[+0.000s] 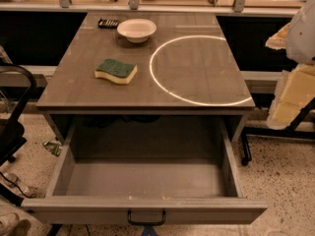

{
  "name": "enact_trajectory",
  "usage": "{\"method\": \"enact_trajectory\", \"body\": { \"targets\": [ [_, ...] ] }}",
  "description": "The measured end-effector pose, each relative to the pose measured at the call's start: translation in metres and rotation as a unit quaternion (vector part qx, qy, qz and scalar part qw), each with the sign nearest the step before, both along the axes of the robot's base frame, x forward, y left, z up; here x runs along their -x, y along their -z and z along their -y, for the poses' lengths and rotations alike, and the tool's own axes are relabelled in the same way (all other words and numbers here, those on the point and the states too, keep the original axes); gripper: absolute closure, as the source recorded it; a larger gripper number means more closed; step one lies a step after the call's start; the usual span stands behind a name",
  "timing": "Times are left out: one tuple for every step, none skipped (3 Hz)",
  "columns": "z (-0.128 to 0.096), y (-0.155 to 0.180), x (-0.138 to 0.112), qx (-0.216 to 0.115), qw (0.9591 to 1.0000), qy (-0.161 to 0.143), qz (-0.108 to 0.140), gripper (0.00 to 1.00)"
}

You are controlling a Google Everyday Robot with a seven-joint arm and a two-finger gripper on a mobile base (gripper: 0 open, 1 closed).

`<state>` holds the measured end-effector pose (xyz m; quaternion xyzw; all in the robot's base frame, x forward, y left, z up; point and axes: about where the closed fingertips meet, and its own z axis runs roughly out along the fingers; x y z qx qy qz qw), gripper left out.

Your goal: Place sponge into top drawer

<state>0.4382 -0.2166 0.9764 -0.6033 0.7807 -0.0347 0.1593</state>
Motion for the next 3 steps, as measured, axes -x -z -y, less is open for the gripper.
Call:
{"method": "enact_trajectory", "body": {
  "targets": [
    [-0.001,-0.001,-0.001,-0.001,1.0,0.0,0.002,0.0],
    [-0.009,0.0,-0.014,-0.032,0.9995,0.001,0.007,0.0],
    [-0.029,0.009,-0.042,-0.102,0.9947,0.009,0.014,0.0]
  ]
}}
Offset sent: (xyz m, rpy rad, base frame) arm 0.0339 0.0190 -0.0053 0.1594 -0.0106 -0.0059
